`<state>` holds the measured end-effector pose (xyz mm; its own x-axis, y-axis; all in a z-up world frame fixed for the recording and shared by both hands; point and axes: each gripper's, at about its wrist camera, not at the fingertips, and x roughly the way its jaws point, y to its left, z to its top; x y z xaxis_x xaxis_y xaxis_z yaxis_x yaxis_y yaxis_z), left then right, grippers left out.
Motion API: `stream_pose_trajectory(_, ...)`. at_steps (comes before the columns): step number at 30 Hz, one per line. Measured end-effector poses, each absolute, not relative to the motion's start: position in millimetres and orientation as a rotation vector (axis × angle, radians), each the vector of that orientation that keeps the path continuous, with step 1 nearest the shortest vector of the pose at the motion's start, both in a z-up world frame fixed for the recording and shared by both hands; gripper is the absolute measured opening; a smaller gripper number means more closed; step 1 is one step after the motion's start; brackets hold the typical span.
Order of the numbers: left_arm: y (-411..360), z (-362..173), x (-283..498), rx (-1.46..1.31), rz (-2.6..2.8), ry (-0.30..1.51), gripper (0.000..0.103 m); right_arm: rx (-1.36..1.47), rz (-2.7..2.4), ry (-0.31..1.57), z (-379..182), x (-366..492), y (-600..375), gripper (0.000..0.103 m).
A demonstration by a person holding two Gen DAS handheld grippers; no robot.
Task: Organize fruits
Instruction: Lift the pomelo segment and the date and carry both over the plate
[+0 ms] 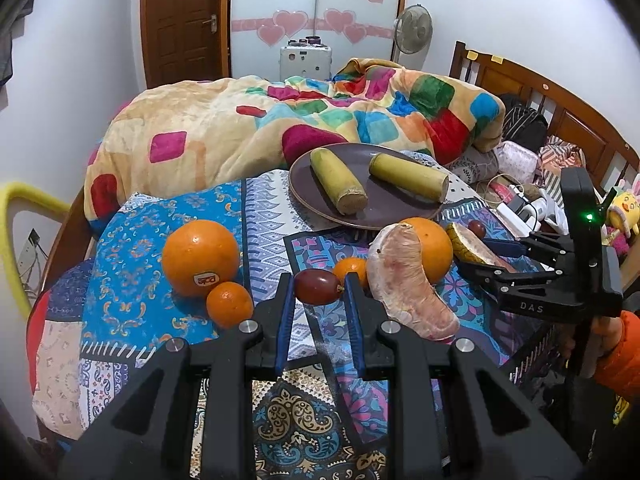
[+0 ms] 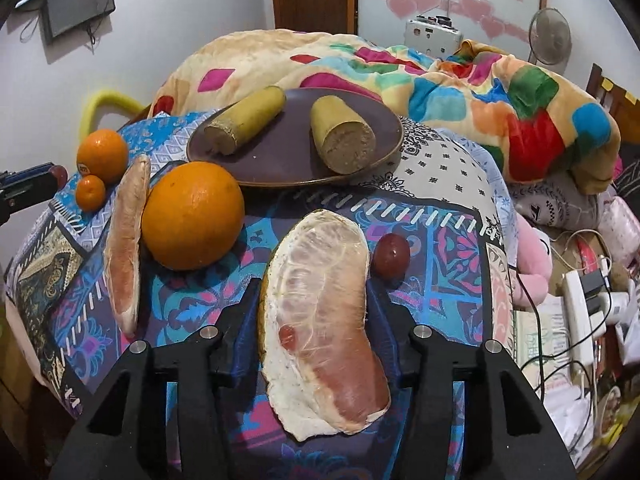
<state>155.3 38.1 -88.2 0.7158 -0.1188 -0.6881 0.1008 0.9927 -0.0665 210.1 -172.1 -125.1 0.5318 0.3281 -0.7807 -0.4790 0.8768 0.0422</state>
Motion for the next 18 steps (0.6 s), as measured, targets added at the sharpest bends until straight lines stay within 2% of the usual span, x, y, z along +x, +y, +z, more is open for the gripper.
stream_pose_trajectory(9, 35, -80, 169, -0.013, -0.114, 0.743, 0.024, -0.168, 0.481, 0.804, -90, 200, -178, 0.046)
stream_pose_trajectory(18, 33, -61, 211, 0.005, -0.11, 0.733, 0.025, -0.147, 0.507, 0.719, -57, 230, -156, 0.046)
